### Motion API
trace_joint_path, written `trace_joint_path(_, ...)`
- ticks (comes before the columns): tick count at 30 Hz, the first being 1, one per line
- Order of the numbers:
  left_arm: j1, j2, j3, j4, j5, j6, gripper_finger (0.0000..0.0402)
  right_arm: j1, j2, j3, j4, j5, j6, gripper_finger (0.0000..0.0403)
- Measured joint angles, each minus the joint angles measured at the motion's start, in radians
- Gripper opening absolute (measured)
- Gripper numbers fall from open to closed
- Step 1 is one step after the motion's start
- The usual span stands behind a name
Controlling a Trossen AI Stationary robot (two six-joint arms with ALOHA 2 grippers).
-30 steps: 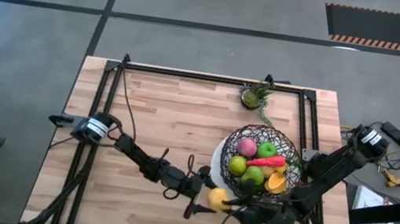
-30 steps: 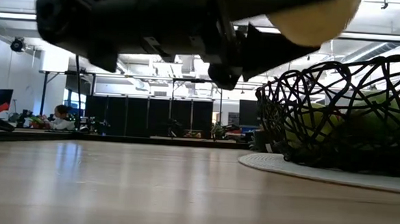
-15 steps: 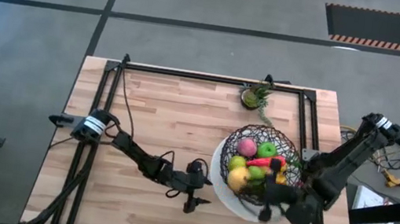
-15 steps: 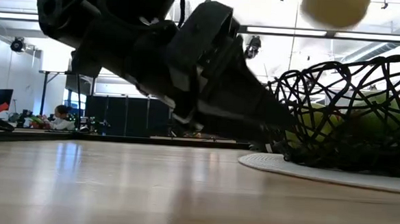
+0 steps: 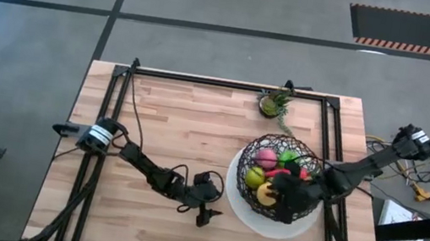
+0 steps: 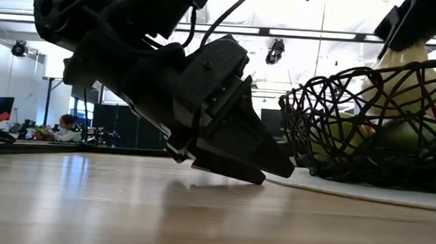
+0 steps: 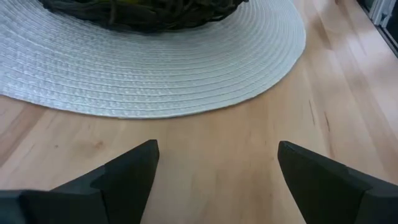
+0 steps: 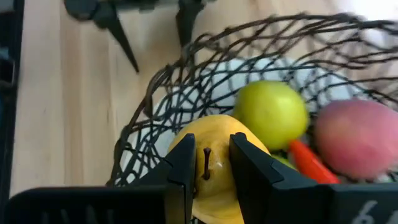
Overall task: Build produce basket
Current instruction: Put the yellow pear into the wire basket, then return to Home Position
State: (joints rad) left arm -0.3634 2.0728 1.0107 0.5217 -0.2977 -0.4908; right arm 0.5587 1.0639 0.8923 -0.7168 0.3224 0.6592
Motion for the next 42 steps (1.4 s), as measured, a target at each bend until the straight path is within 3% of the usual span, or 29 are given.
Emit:
trace_joint_path(6,0.0,0.001,0.0,0.001,-0.001,0.0,0.0316,-0.054,0.077,0.0,0.005,-0.136,-0.078,0.0072)
trace_joint_path(19,-0.003,0.002,0.0,0.013,-0.005,0.0,0.0316,-0.114,0.157,0.001,0.086,-0.112,-0.215,0.0106)
trace_joint_path(28,-0.008,0.004,0.01,0.043,-0.005,-0.001,0.0316,-0.114,0.071,-0.001,-0.01,-0.12,-0.229,0.0206)
trace_joint_path(34,-0.025,-0.042,0.024,0.061,-0.036,0.04,0.0316,-0.079,-0.076,-0.001,-0.068,-0.119,-0.185,0.0231)
trace_joint_path(38,-0.063,-0.129,0.013,0.066,-0.13,0.104,0.0316,0.007,-0.153,-0.029,0.072,-0.086,-0.19,0.0226)
trace_joint_path(42,-0.123,-0.202,0.005,0.065,-0.252,0.187,0.0316,0.148,-0.18,-0.121,0.36,-0.086,-0.316,0.0212)
